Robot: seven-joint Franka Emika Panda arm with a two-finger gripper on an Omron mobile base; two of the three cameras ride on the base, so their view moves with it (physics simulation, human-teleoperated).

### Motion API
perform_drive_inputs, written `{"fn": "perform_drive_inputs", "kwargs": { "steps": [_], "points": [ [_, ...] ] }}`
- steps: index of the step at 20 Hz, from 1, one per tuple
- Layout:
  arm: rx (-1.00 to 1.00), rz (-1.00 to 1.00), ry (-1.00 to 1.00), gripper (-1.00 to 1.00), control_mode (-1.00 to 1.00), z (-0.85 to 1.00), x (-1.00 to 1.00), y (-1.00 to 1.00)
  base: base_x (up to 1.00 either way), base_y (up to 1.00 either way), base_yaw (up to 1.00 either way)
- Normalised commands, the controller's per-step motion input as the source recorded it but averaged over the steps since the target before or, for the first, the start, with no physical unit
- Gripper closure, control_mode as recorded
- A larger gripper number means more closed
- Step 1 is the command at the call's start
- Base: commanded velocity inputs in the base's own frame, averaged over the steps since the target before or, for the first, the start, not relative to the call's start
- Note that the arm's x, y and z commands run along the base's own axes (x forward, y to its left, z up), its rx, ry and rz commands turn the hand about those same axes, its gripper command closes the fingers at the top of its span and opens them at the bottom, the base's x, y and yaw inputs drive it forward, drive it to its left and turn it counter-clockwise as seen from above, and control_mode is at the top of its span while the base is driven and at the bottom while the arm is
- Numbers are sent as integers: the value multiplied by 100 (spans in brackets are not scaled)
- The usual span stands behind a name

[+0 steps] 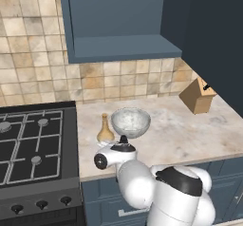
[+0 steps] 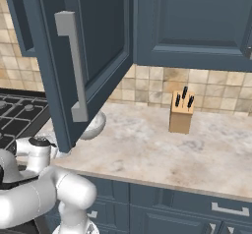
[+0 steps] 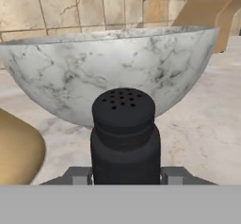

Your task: Retrieve the bottle and the shaker from the cabinet and place them next to the mixing bowl on the counter. Then add garlic from the fridge to the mixing bowl.

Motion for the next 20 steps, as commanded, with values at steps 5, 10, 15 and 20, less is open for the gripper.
{"fn": "perform_drive_inputs", "kwargs": {
  "steps": [5,10,15,20],
  "points": [
    [-2,3,-1,100,-100,-34,-26,-35,0,0,0],
    [0,4,-1,100,-100,-3,-1,-9,0,0,0],
    [0,0,0,-100,-100,0,-2,0,0,0,0],
    [0,0,5,-100,-100,-2,-4,0,0,0,0]
  ]
}}
